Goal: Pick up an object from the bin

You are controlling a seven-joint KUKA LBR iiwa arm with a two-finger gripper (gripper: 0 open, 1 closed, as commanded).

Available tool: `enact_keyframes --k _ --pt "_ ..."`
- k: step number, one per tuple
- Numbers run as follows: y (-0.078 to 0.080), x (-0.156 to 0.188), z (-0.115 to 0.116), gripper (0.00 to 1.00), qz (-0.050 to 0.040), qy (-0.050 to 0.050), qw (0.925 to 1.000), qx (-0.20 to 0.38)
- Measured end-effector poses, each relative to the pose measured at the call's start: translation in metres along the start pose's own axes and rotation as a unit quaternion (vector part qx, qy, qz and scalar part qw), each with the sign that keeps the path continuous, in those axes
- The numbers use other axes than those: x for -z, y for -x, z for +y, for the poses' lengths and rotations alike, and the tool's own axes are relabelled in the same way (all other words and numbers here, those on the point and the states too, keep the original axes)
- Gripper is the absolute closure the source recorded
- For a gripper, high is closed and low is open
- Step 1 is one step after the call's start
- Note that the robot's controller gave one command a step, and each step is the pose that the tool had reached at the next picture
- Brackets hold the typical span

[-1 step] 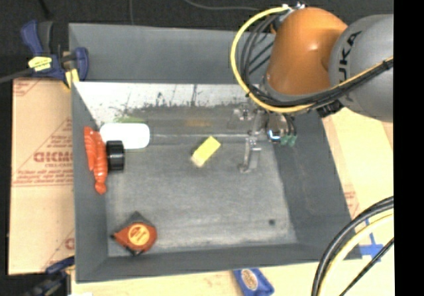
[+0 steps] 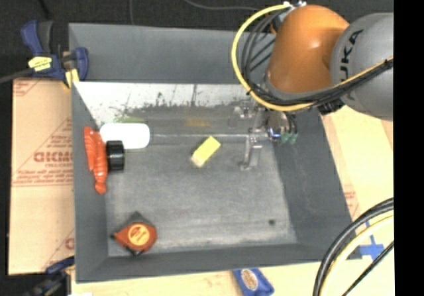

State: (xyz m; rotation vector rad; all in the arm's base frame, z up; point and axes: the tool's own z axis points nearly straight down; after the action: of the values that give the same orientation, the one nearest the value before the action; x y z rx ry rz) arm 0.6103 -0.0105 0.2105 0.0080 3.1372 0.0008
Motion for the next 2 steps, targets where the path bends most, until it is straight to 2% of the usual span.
enact_keyframes --k 1,2 --pt "0.004 -0.05 0.037 0.0 -0.0031 -0.001 0.9995 0.033" --pt "0.021 -0.063 0.017 0.0 0.0032 0.001 0.9936 0.113"
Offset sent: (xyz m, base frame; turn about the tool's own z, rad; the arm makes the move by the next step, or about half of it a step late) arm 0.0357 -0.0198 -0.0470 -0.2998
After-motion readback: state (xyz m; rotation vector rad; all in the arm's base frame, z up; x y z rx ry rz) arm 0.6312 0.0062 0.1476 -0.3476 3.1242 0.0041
